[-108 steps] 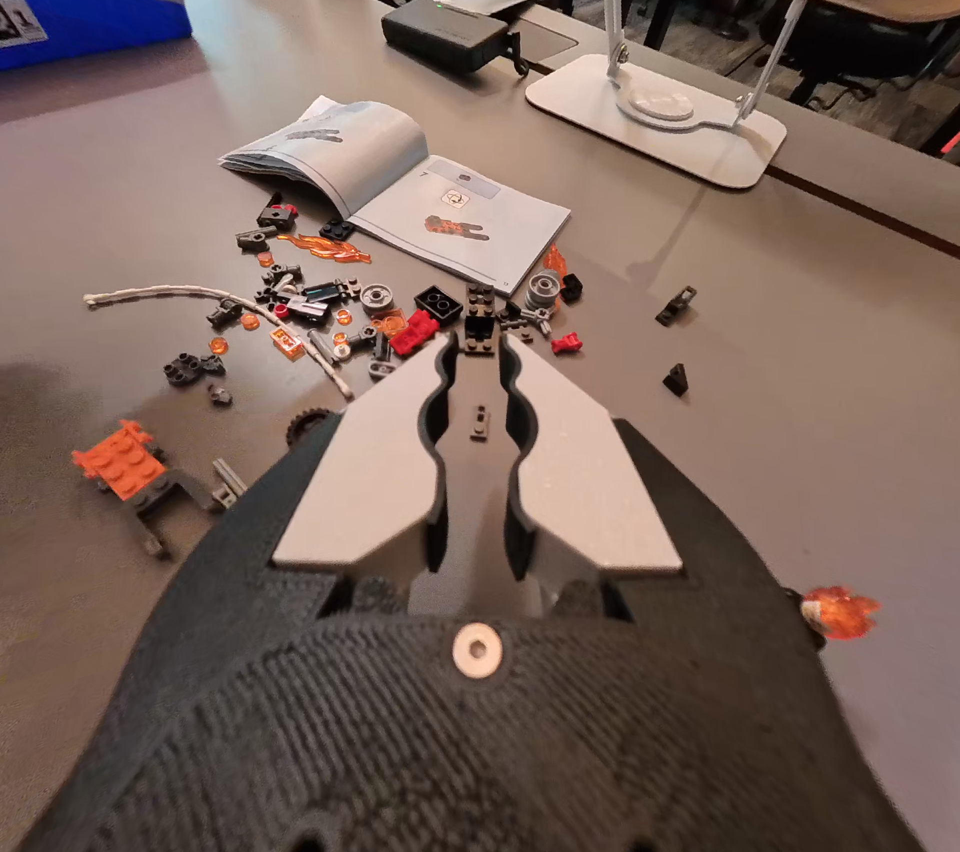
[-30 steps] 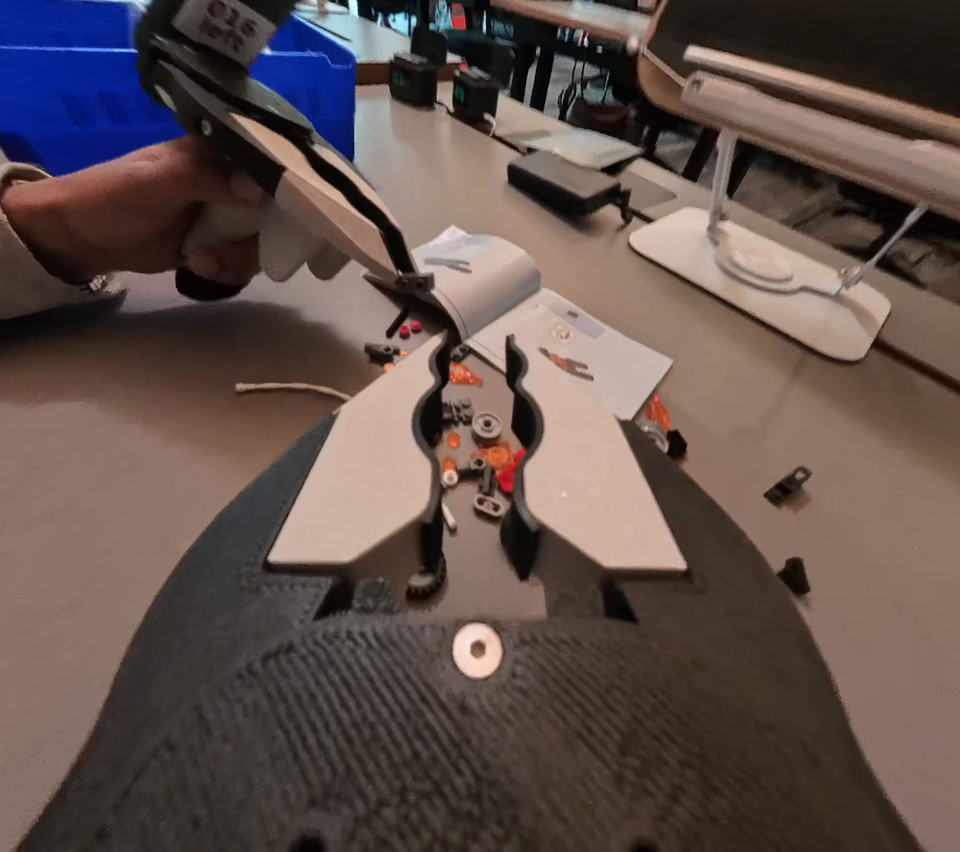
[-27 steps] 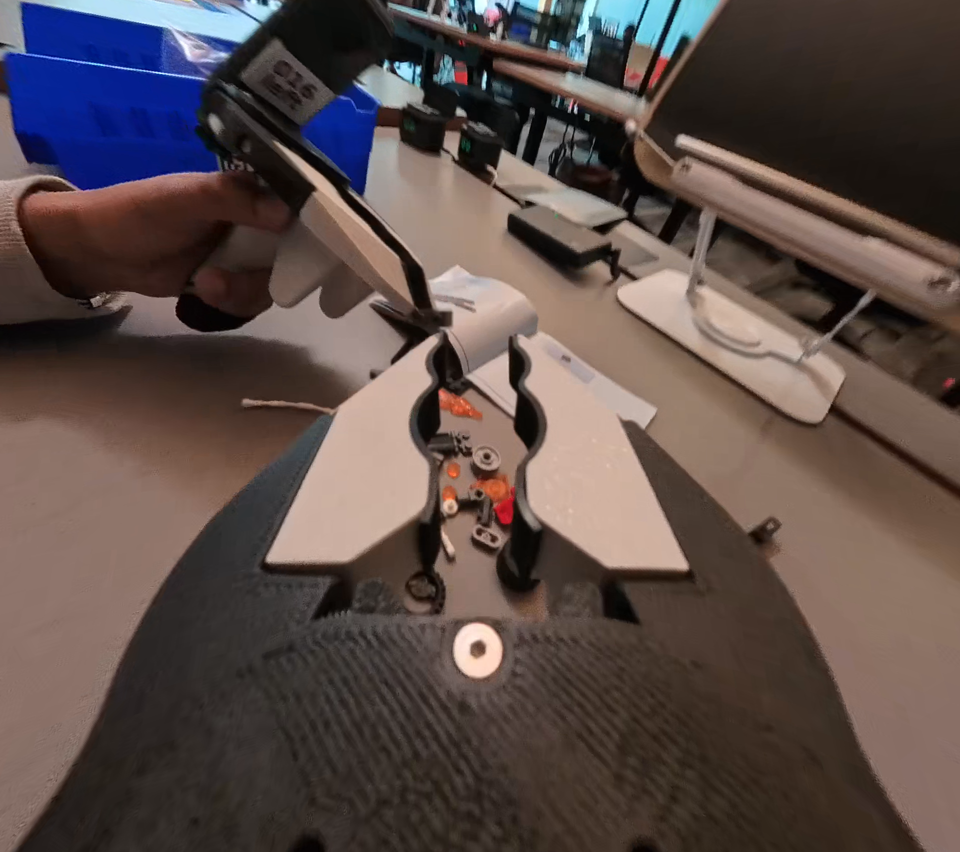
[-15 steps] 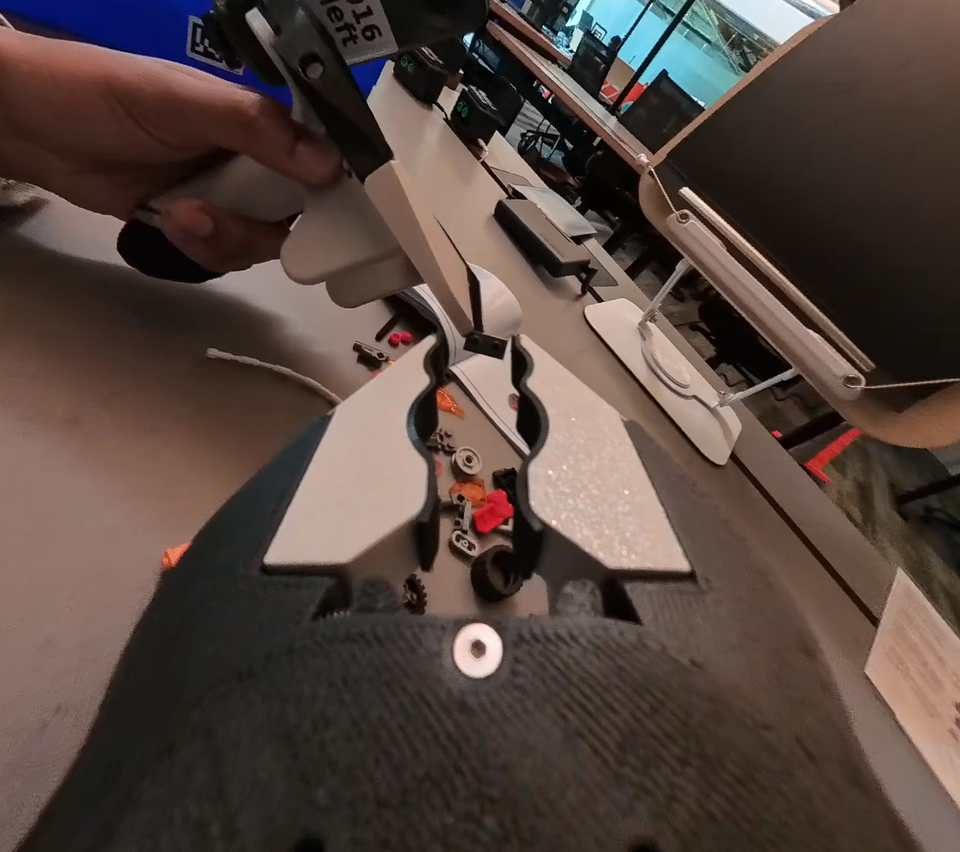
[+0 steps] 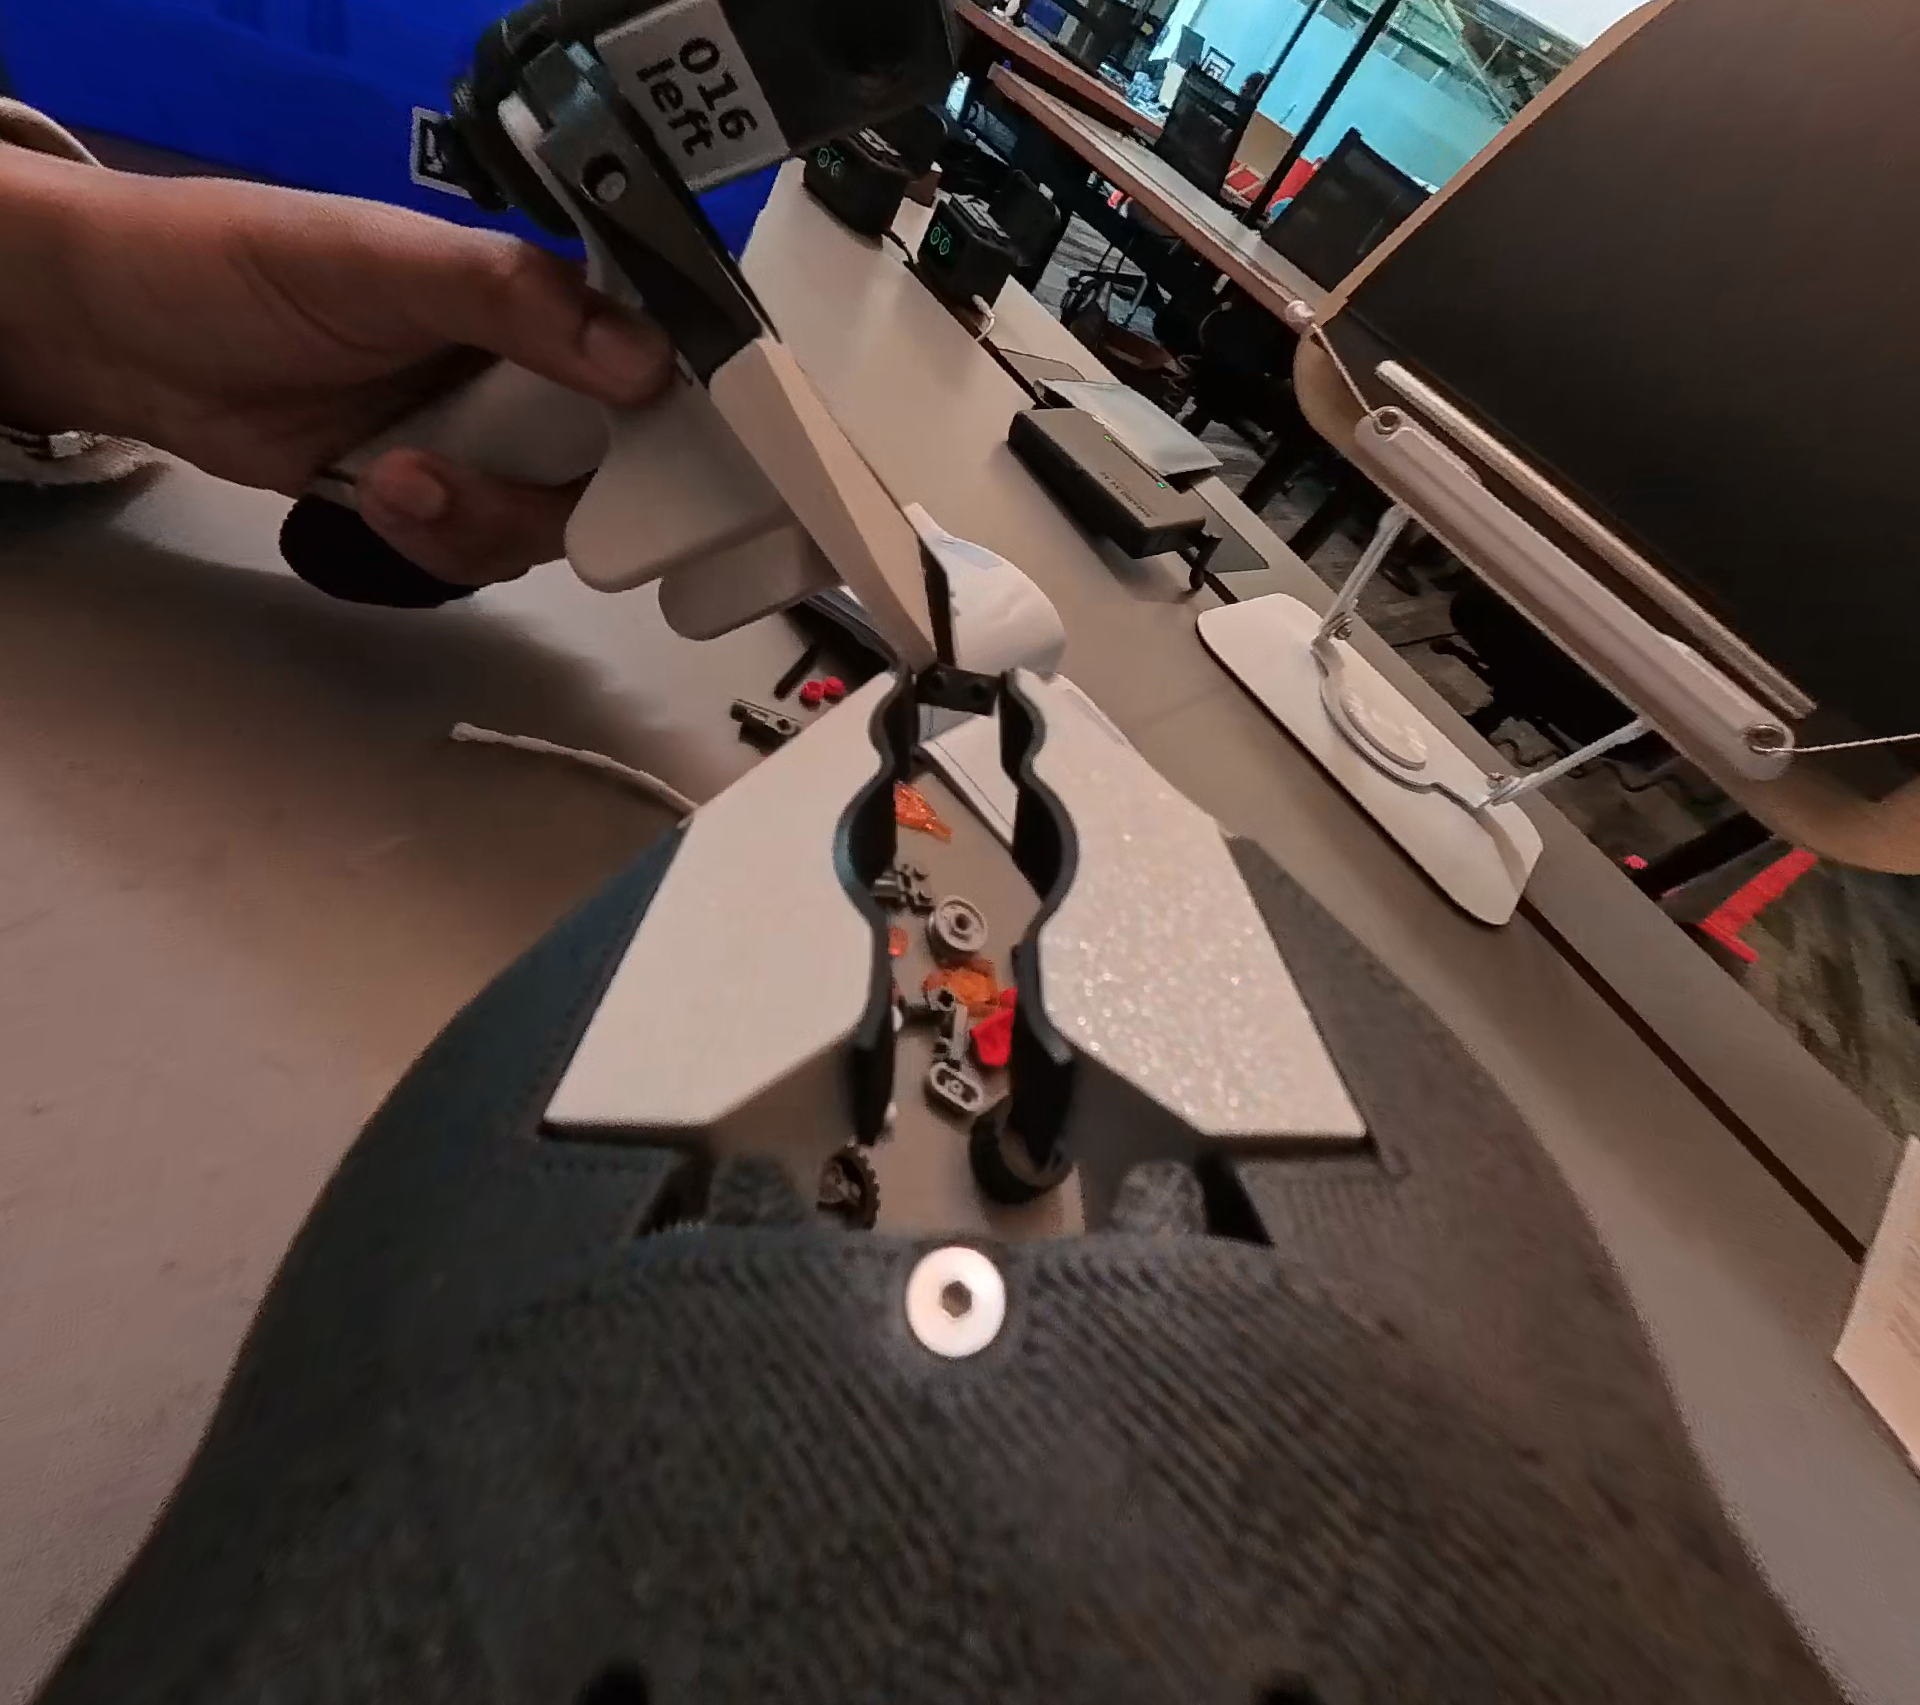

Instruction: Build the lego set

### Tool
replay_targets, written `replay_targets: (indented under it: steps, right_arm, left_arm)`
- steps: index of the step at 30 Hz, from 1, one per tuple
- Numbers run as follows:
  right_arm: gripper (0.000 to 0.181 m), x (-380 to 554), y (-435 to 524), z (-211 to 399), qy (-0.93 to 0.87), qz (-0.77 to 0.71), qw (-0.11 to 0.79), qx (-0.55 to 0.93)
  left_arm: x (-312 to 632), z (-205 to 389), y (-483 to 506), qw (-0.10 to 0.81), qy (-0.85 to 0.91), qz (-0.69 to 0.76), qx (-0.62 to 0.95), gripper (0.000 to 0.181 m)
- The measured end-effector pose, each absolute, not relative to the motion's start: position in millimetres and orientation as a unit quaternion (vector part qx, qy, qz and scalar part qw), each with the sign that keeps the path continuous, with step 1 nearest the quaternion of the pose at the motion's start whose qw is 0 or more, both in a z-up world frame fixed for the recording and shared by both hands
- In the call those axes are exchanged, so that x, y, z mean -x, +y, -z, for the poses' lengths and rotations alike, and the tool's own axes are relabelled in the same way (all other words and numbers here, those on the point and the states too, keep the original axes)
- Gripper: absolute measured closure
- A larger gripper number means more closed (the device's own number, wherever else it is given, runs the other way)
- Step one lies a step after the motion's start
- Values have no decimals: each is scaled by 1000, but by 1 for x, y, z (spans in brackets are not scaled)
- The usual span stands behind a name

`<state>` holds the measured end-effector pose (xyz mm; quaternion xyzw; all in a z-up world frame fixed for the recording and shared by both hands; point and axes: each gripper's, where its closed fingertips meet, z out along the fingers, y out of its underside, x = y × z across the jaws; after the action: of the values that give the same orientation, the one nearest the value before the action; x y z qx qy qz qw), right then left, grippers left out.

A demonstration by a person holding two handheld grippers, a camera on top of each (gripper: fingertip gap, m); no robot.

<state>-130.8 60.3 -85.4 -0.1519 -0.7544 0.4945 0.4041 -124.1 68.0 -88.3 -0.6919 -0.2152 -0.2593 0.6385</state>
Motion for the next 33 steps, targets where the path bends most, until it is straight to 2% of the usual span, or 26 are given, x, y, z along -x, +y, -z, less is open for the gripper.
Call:
replay_targets:
  steps: [1,8,12,16,20,24,28,33]
  right_arm:
    - [167,130,60,85,-755,-500,396,153]
    - [167,120,61,84,-758,-544,329,148]
    - [167,97,56,91,-792,-561,214,114]
    - [167,58,56,125,-873,-479,56,73]
    - [166,35,56,153,-926,-378,15,24]
    - [166,4,35,164,-937,-342,-68,-21]
    - [166,-4,29,185,-956,-279,-68,-52]
    - [162,-2,26,181,-953,-295,-57,-49]
  left_arm:
    - [123,88,68,639,-213,265,690,173]
    - [119,89,68,635,-201,271,695,157]
    - [123,88,59,641,-203,221,706,150]
    - [108,93,53,641,-192,216,711,149]
    - [96,99,55,628,-176,220,726,149]
    - [93,102,56,620,-165,212,737,150]
    - [93,102,53,623,-162,206,737,151]
    - [95,102,51,623,-161,197,739,152]
